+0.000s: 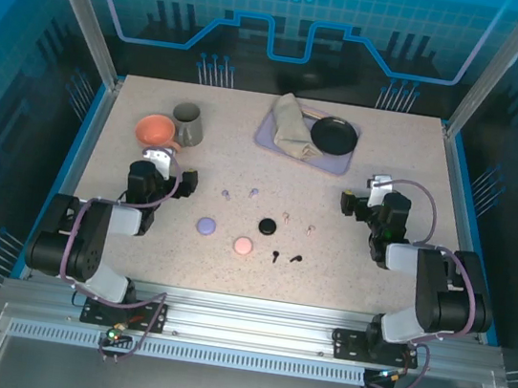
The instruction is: Insert wireless bluetooth earbuds into charging case
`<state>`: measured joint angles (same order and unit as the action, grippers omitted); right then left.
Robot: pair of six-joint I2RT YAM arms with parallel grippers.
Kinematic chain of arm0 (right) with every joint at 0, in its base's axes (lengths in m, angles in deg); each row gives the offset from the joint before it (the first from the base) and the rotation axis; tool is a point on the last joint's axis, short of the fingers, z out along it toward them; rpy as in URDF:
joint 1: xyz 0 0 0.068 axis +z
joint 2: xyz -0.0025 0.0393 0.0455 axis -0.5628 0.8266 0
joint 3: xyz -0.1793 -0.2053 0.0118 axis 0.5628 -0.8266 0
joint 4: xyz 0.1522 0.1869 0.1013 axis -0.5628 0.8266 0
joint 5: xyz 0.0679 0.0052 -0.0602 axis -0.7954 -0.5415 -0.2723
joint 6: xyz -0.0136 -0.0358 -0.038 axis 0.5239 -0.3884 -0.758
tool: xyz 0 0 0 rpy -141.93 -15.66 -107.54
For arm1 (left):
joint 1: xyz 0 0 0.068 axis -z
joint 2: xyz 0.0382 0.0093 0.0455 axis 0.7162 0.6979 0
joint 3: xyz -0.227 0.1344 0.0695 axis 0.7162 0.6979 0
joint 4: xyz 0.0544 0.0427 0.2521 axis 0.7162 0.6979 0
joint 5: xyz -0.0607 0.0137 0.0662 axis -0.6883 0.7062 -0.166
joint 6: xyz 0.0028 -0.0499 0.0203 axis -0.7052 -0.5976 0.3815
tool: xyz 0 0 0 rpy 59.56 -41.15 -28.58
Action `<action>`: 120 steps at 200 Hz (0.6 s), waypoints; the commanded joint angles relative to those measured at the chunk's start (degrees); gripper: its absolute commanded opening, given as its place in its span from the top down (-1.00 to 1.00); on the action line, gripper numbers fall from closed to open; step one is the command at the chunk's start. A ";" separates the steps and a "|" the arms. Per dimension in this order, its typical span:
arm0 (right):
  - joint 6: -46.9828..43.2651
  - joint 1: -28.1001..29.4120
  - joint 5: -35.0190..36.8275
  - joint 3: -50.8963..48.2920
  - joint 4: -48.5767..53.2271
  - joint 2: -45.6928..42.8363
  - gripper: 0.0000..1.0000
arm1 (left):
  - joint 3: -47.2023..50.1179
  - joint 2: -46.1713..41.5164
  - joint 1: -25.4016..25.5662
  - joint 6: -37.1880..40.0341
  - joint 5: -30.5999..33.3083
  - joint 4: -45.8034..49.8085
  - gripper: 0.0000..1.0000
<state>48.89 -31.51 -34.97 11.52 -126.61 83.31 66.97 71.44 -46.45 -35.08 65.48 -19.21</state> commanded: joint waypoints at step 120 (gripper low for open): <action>0.24 0.42 0.84 0.51 -1.01 0.27 -1.00 | -1.19 0.09 -0.55 -0.41 1.02 -0.10 -0.98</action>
<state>48.89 -31.51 -34.97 11.52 -126.61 83.31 66.97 71.44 -46.45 -35.10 65.50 -19.21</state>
